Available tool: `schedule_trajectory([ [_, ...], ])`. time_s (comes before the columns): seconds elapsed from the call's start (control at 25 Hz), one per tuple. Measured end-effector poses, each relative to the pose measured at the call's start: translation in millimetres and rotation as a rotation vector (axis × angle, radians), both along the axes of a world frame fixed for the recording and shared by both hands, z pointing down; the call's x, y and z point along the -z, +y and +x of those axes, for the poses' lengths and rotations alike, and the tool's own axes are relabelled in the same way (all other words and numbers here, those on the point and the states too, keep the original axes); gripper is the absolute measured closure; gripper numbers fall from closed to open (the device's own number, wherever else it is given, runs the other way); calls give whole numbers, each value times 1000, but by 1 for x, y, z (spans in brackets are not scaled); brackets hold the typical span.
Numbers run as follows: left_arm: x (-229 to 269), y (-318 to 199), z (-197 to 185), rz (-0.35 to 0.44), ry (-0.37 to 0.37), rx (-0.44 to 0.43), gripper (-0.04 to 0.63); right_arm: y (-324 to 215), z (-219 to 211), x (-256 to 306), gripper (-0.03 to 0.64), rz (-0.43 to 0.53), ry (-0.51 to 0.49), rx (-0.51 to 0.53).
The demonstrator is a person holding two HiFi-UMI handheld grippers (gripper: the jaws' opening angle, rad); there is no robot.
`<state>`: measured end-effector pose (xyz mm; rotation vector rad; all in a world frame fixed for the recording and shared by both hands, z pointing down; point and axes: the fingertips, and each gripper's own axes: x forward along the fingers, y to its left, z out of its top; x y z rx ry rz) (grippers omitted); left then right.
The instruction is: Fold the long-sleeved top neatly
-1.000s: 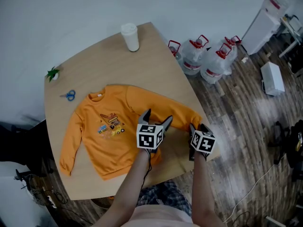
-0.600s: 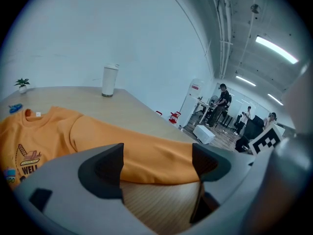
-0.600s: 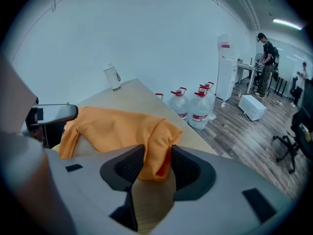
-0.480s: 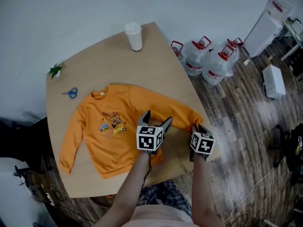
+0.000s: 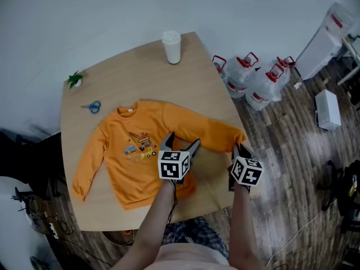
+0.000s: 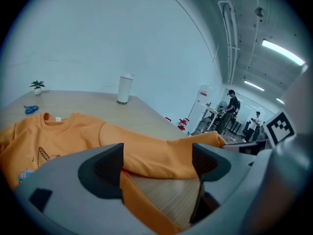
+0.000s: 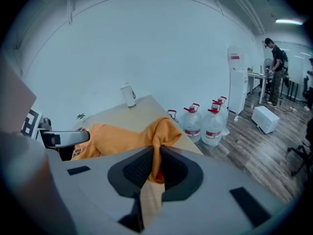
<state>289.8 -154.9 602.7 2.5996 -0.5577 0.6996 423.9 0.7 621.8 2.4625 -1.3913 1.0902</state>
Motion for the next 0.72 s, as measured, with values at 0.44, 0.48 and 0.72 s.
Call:
schedule_trajectory([
  [0.44,25,-69,-83,40,17,206,155,-94,-46,75,569,180,25,177],
  [0.48,27,-75,-92,43,19,223,155,-104,-54,80,569,191,28,199],
  [0.72,37,-107,-146,61,30,316,155,-172,-111,102,569,236,46,362],
])
